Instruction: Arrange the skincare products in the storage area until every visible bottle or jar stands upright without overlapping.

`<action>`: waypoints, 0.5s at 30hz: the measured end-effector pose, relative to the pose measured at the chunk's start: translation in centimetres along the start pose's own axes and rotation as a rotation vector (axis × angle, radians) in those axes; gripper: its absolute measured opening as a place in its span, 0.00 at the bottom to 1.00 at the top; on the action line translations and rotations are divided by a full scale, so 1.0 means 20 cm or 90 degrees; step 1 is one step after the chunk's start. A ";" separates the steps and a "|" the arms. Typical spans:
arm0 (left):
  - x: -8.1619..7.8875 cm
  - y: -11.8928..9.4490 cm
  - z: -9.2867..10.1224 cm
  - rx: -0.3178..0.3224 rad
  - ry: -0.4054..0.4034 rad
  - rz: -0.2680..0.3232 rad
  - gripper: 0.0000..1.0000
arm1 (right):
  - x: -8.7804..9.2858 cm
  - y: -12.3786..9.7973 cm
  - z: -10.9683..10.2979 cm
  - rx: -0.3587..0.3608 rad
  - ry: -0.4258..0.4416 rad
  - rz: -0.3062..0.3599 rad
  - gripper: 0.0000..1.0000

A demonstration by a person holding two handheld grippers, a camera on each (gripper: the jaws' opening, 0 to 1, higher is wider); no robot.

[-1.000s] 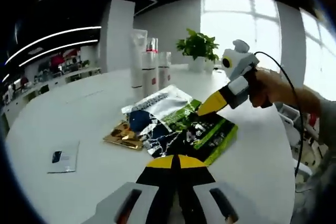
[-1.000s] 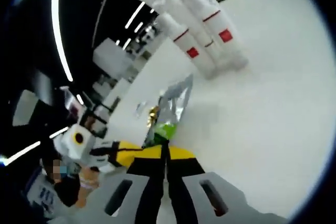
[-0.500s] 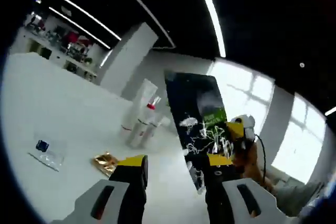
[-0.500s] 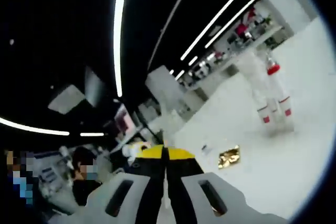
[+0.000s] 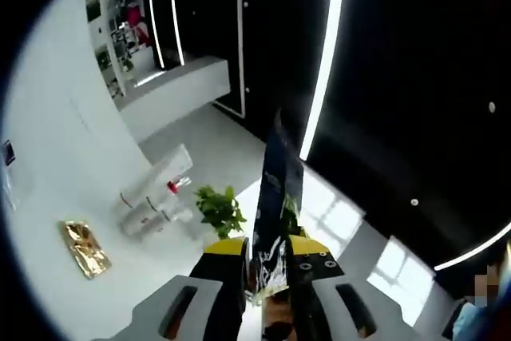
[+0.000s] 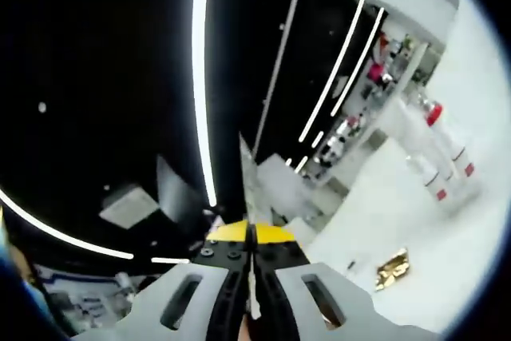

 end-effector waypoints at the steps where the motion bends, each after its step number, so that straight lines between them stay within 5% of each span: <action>1: 0.00 0.00 -0.01 -0.002 -0.003 -0.004 0.14 | 0.01 0.01 0.01 0.002 0.004 0.004 0.00; 6: -0.02 -0.01 -0.01 0.004 -0.028 -0.026 0.03 | 0.02 -0.01 0.07 0.027 -0.004 0.021 0.00; 10: 0.01 -0.05 -0.06 -0.078 0.058 -0.111 0.01 | 0.03 -0.06 0.21 0.080 -0.060 -0.031 0.00; 15: 0.01 -0.08 -0.17 -0.160 0.011 -0.172 0.00 | 0.09 -0.14 0.38 0.153 -0.058 -0.110 0.00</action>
Point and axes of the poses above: the point that each gripper's makers call its tool centre point, and the gripper's own axes: y roughly forward along the fingers, z roughly to its right, x roughly out of its underside, the point moved 5 cm from there along -y, roughly backward along the fingers, and after that the axes turned 5 degrees about -x, right-handed, at the moved point
